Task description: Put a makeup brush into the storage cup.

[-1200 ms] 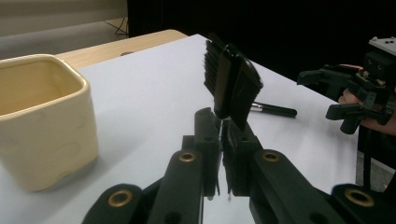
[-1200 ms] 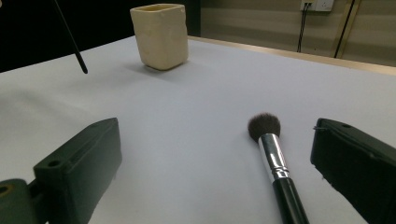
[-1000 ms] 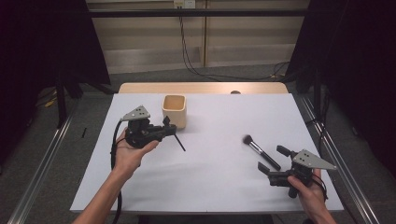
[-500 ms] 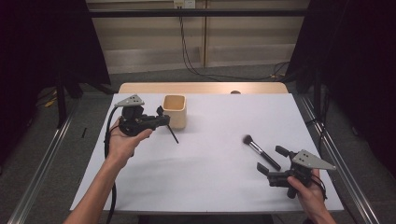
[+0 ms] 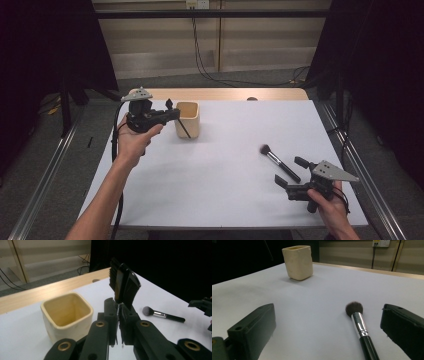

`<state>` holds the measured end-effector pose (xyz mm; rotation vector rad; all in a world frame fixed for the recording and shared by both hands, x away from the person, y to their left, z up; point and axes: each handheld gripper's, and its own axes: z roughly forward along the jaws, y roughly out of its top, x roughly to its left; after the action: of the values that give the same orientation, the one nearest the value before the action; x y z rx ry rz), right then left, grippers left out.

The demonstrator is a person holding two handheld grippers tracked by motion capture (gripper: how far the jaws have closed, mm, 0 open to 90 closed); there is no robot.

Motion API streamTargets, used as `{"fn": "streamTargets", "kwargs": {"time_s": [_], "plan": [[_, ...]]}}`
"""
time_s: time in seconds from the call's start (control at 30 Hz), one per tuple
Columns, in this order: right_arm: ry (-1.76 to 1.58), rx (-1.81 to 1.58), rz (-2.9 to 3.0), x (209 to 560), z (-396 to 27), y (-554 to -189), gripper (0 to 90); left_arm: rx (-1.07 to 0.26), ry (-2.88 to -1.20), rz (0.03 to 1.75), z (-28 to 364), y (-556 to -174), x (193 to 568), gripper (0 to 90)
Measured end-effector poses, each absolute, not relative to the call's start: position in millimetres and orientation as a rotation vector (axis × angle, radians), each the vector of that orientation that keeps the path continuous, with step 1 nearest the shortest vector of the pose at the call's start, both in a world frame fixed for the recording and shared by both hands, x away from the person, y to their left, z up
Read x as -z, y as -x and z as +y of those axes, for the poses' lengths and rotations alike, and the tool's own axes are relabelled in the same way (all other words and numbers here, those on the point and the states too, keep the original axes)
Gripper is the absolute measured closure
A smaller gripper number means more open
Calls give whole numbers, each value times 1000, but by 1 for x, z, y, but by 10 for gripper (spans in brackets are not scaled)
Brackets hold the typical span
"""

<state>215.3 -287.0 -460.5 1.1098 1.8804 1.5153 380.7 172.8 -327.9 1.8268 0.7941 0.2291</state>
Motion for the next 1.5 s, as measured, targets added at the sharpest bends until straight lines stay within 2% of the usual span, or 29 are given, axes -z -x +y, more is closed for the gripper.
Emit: {"fn": "streamTargets", "kwargs": {"time_s": [0.67,1.27,1.5], "plan": [[-1111,-1518,1873,461,-288,-215,0,-318,-1744,819,184,-406,310,855],[-1103,-1510,1884,462,-288,-215,0,-409,-1753,856,178,-426,312,854],[-1106,-1511,1883,462,-287,-215,0,-406,-1778,868,176,-433,317,854]]}}
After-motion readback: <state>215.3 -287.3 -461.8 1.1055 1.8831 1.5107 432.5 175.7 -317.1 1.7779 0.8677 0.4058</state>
